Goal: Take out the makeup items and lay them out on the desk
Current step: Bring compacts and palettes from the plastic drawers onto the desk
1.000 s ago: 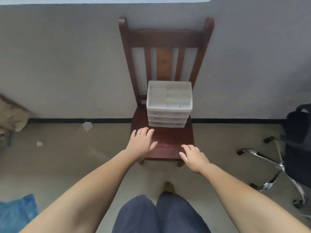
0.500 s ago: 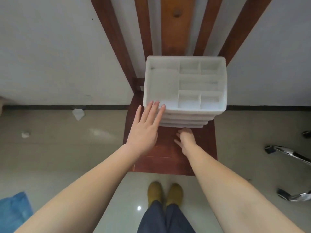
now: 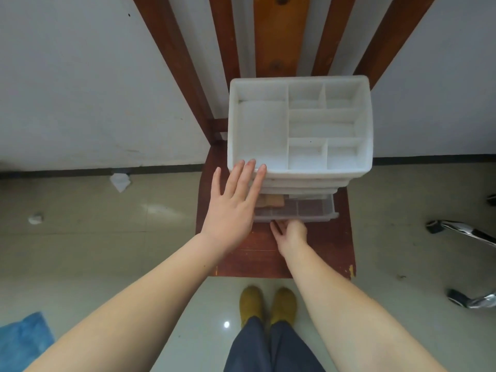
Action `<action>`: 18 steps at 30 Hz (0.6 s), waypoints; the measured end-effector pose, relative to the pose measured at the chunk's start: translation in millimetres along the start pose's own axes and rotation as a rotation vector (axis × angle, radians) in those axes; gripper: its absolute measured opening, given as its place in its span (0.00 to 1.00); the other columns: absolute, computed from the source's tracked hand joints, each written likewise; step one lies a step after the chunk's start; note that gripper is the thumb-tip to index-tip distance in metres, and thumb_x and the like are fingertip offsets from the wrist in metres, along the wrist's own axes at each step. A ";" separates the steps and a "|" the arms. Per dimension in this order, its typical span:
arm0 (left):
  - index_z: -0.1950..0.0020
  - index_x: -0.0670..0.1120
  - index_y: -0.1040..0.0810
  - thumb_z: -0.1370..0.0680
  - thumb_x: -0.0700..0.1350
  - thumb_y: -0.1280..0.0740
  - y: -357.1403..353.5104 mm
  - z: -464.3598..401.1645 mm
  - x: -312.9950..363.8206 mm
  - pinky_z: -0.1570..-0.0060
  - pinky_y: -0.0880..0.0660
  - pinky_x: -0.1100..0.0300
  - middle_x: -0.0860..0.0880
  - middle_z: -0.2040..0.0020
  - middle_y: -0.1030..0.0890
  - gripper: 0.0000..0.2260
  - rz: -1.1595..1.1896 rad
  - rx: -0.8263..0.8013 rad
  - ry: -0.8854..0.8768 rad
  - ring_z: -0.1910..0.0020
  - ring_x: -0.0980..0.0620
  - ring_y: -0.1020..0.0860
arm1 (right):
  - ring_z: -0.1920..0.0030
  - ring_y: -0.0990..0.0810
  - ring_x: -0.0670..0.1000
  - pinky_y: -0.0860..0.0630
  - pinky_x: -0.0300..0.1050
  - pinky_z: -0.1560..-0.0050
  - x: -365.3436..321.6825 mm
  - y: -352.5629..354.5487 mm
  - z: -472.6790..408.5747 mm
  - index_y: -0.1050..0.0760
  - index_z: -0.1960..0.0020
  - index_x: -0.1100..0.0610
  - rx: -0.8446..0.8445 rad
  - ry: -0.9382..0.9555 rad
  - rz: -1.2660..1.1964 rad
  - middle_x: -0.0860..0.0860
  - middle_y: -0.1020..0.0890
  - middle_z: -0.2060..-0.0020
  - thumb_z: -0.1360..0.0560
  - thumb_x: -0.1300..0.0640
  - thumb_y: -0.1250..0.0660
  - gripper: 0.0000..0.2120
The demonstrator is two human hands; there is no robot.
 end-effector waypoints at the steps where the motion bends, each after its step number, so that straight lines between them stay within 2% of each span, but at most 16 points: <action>1: 0.25 0.40 0.43 0.30 0.36 0.35 0.0 0.3 -0.1 0.34 0.39 0.35 0.39 0.28 0.35 0.35 0.007 -0.003 0.005 0.28 0.39 0.38 | 0.57 0.23 0.55 0.25 0.55 0.44 9.0 12.5 3.7 0.30 0.52 0.60 0.010 -0.020 -0.019 0.58 0.25 0.55 0.24 0.71 0.53 0.14; 5: 0.25 0.40 0.44 0.32 0.35 0.34 1.4 0.6 1.8 0.35 0.38 0.34 0.38 0.27 0.36 0.36 0.016 -0.034 0.027 0.28 0.38 0.38 | 0.47 0.22 0.58 0.25 0.54 0.50 31.5 56.7 22.7 0.33 0.44 0.60 -0.028 -0.073 -0.008 0.60 0.24 0.50 0.23 0.71 0.51 0.14; 8: 0.25 0.40 0.46 0.32 0.35 0.34 2.8 -0.2 3.9 0.34 0.41 0.33 0.38 0.26 0.38 0.38 0.012 -0.052 0.016 0.27 0.38 0.40 | 0.44 0.23 0.58 0.26 0.54 0.46 29.1 66.5 34.6 0.34 0.37 0.60 -0.109 -0.133 0.097 0.61 0.25 0.42 0.20 0.69 0.51 0.14; 10: 0.24 0.41 0.47 0.30 0.37 0.35 3.6 0.8 1.5 0.32 0.44 0.33 0.39 0.25 0.41 0.37 0.020 -0.055 0.027 0.25 0.40 0.44 | 0.43 0.23 0.57 0.24 0.51 0.47 17.2 64.7 45.0 0.34 0.35 0.63 -0.172 -0.185 0.381 0.61 0.24 0.41 0.19 0.68 0.50 0.15; 12: 0.24 0.41 0.46 0.29 0.38 0.38 3.1 8.5 4.2 0.31 0.46 0.34 0.40 0.25 0.42 0.33 0.083 -0.021 -0.036 0.25 0.41 0.45 | 0.53 0.18 0.51 0.21 0.42 0.58 -5.2 60.9 59.1 0.30 0.39 0.64 -0.254 -0.132 0.862 0.59 0.20 0.48 0.19 0.66 0.50 0.14; 14: 0.28 0.41 0.36 0.28 0.38 0.40 -7.2 25.8 22.6 0.32 0.38 0.41 0.40 0.29 0.33 0.27 0.189 -0.040 -0.270 0.29 0.42 0.36 | 0.63 0.18 0.45 0.22 0.38 0.65 -38.1 47.5 69.0 0.26 0.48 0.60 -0.337 0.117 1.221 0.56 0.17 0.55 0.20 0.66 0.48 0.12; 15: 0.33 0.41 0.30 0.29 0.38 0.37 -16.7 35.0 35.3 0.35 0.32 0.46 0.40 0.34 0.27 0.23 0.233 -0.113 -0.399 0.35 0.42 0.29 | 0.63 0.18 0.45 0.21 0.40 0.62 -56.3 39.1 72.4 0.25 0.50 0.58 -0.343 0.298 1.346 0.56 0.17 0.54 0.21 0.66 0.47 0.12; 16: 0.37 0.41 0.26 0.29 0.38 0.34 -29.6 41.6 45.8 0.40 0.28 0.50 0.40 0.38 0.23 0.20 0.268 -0.224 -0.466 0.40 0.42 0.25 | 0.59 0.18 0.46 0.22 0.42 0.56 -73.8 30.2 75.1 0.24 0.50 0.56 -0.324 0.513 1.474 0.55 0.17 0.51 0.21 0.65 0.45 0.12; 17: 0.39 0.41 0.25 0.29 0.37 0.33 -44.0 43.0 51.0 0.42 0.27 0.52 0.40 0.39 0.23 0.18 0.300 -0.363 -0.428 0.41 0.41 0.24 | 0.52 0.19 0.48 0.23 0.44 0.49 -85.6 19.9 76.0 0.24 0.46 0.56 -0.317 0.709 1.631 0.53 0.19 0.46 0.22 0.64 0.44 0.12; 18: 0.36 0.42 0.27 0.26 0.37 0.35 -60.8 40.3 50.9 0.41 0.28 0.52 0.41 0.36 0.26 0.18 0.306 -0.485 -0.307 0.38 0.41 0.26 | 0.43 0.23 0.51 0.25 0.47 0.43 -89.2 10.2 73.5 0.26 0.41 0.56 -0.337 0.851 1.813 0.52 0.24 0.38 0.23 0.63 0.43 0.13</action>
Point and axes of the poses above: each hand's wrist, its own z-axis away from the middle knuckle, its own y-axis out of the back of the hand, x = y × z, the point moved 6 cm from there along -z, towards the middle knuckle
